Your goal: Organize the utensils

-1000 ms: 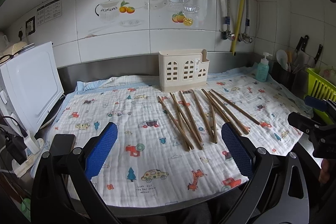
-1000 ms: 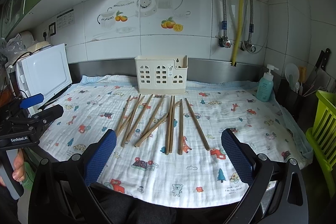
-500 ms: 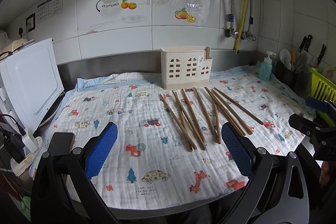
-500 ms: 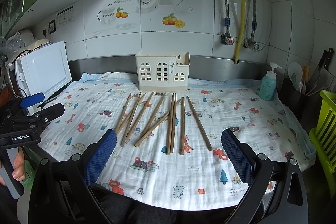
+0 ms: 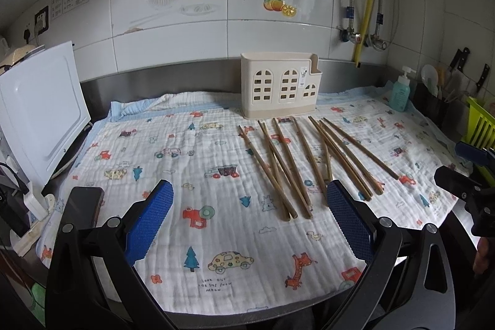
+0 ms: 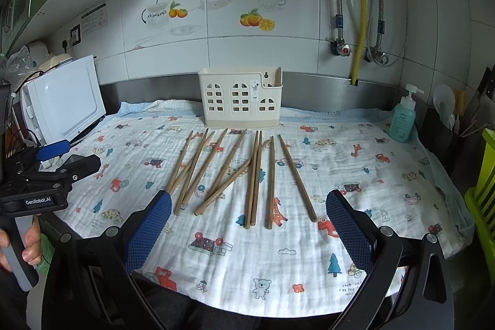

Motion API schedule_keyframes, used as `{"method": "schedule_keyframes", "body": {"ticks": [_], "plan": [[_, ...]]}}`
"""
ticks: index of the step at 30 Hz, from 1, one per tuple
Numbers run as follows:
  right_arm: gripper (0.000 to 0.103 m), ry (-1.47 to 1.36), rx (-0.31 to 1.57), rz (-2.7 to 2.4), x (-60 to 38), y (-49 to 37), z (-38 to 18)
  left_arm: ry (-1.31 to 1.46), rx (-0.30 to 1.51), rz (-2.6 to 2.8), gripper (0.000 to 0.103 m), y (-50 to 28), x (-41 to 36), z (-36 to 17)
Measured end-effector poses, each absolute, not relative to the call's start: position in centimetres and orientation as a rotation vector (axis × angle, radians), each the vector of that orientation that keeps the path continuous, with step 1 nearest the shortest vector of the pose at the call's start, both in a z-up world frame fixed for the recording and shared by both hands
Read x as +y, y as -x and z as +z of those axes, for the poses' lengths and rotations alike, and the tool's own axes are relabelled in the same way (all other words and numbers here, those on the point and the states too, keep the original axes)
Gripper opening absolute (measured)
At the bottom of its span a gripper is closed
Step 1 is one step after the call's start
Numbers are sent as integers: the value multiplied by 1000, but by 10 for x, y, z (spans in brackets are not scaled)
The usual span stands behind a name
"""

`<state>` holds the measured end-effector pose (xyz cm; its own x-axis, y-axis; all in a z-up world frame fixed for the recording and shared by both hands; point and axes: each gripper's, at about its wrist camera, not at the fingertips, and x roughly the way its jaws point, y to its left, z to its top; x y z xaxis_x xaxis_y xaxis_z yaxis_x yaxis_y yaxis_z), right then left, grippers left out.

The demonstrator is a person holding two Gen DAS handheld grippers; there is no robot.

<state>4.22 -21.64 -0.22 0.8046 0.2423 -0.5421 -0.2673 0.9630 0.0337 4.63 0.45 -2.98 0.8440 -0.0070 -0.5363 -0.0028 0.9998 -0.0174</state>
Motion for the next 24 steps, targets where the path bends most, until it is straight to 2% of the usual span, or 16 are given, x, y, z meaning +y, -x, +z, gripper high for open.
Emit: {"method": "schedule_keyframes", "body": {"ticks": [24], "plan": [[96,31,690,264,-227,-95,-32,130,739,16,97,-102,16,-62]]}}
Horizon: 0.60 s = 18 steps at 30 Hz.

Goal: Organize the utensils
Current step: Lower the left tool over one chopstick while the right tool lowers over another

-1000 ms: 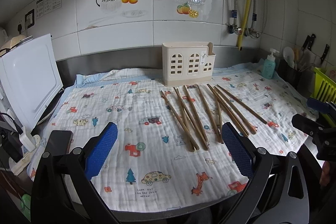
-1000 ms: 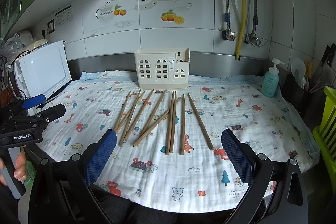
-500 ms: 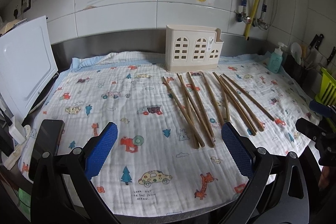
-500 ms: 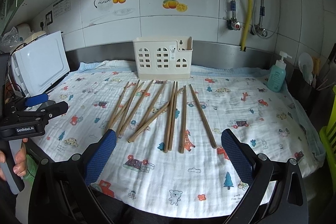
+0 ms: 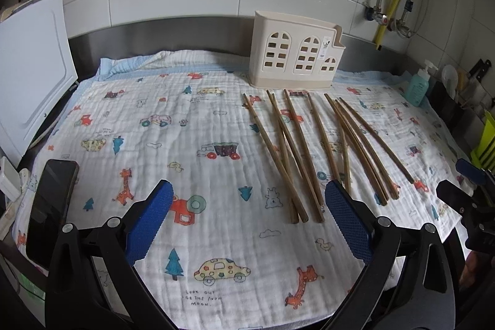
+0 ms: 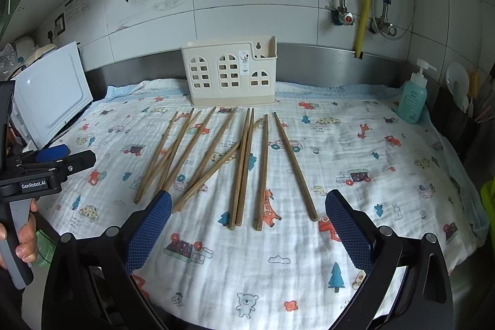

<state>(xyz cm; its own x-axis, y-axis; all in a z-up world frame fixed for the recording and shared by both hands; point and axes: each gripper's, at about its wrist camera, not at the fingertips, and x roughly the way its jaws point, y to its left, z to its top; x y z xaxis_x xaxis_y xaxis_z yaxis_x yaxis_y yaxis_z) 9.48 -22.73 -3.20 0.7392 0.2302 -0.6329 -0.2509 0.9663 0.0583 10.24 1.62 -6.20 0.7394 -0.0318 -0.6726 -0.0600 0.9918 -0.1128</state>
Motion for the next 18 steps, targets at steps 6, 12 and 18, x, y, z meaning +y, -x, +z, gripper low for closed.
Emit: {"method": "schedule_keyframes", "body": {"ticks": [6,12,18], "plan": [[96,13,712,246,-238,-108,-40,150,771,22,96,-116,13,-71],[95,14,731,233,-244,-120,-48,170,809,29,90,-130,7,-83],[86,-8,760,232,-250,-133,-58,203,850,27,69,-147,5,-94]]}}
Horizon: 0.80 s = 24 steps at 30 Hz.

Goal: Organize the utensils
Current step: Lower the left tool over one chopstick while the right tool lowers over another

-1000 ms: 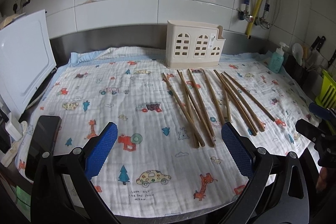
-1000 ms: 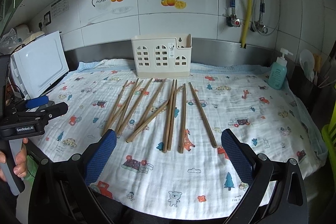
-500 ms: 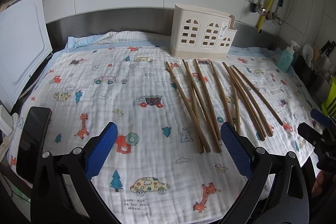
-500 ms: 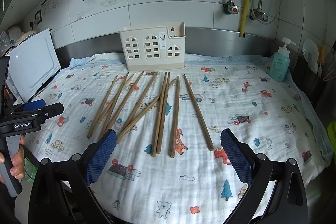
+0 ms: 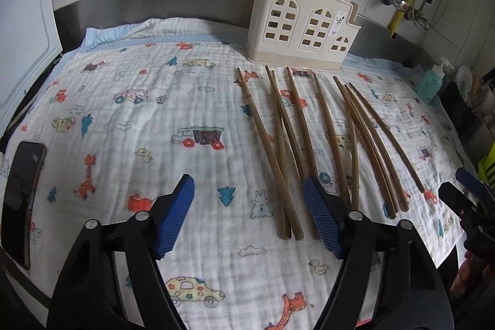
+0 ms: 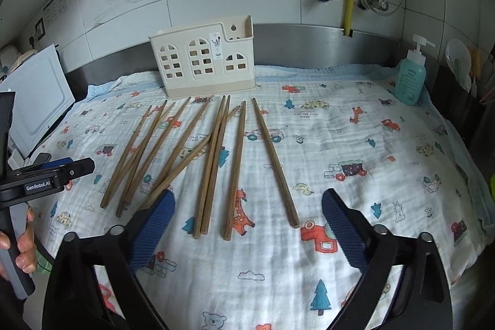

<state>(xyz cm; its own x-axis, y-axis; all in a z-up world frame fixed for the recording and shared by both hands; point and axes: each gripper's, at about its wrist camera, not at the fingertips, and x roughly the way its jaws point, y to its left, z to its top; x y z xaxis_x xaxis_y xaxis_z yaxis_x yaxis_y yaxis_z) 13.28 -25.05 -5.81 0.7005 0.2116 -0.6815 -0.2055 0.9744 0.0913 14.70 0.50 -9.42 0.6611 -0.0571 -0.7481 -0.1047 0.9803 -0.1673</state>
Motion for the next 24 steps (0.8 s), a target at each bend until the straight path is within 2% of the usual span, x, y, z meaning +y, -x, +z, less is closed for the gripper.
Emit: {"method": "schedule_keyframes", "body": {"ticks": [1,4,8,13,20,24], "plan": [[82,-14,771,234,-251,-136,-61,203,856,29,68,-150,4,-96],[80,-28,791,232,-254,-142,-67,212,876,26,61,-158,2,-100],[74,-35,811,231,-256,-151,-74,233,896,30,57,-168,-2,-106],[68,-43,824,223,-260,-158,-80,261,926,37,39,-180,-2,-115],[63,-62,836,219,-266,-166,-85,275,928,43,37,-188,-1,-118],[60,-62,844,225,-266,-170,-88,270,937,32,29,-193,-3,-120]]}}
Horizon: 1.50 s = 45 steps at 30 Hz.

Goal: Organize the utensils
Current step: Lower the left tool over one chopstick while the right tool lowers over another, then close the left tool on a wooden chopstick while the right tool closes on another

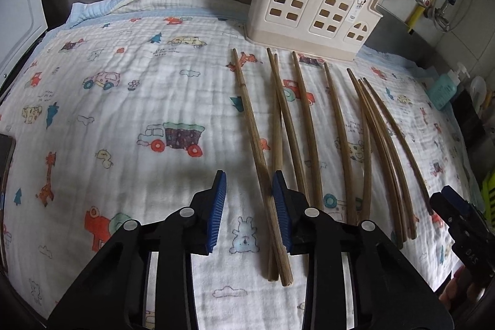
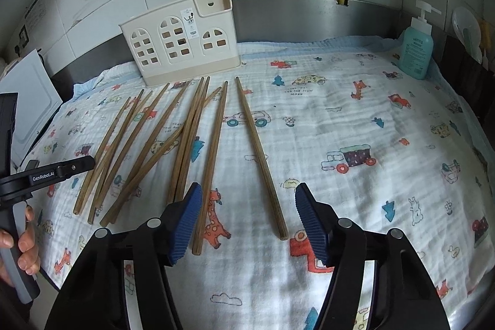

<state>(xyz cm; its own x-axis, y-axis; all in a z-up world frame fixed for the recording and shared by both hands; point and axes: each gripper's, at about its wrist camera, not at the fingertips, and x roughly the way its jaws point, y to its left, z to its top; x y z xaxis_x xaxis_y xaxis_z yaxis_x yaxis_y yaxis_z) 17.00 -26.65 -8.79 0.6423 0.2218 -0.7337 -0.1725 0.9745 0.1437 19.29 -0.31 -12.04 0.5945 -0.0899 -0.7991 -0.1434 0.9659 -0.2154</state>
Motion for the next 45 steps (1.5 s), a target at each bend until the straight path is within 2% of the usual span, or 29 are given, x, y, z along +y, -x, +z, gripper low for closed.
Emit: {"method": "schedule_keyframes", "body": {"ticks": [8,13,23,36,40,45], "plan": [[51,-71,859,223,-271,-174,-93,236,950,54,21,-197,-1,-124],[47,-67,868,223,-272,-174,-96,216,947,66,21,-196,0,-124],[30,-56,882,225,-276,-180,-102,239,943,61,21,-192,1,-124],[21,2,884,216,-266,-192,-108,260,930,42,21,-188,-2,-125],[13,44,874,194,-263,-193,-108,228,913,49,21,-188,-5,-127],[9,73,864,181,-261,-192,-108,181,912,67,9,-190,-6,-127]]}}
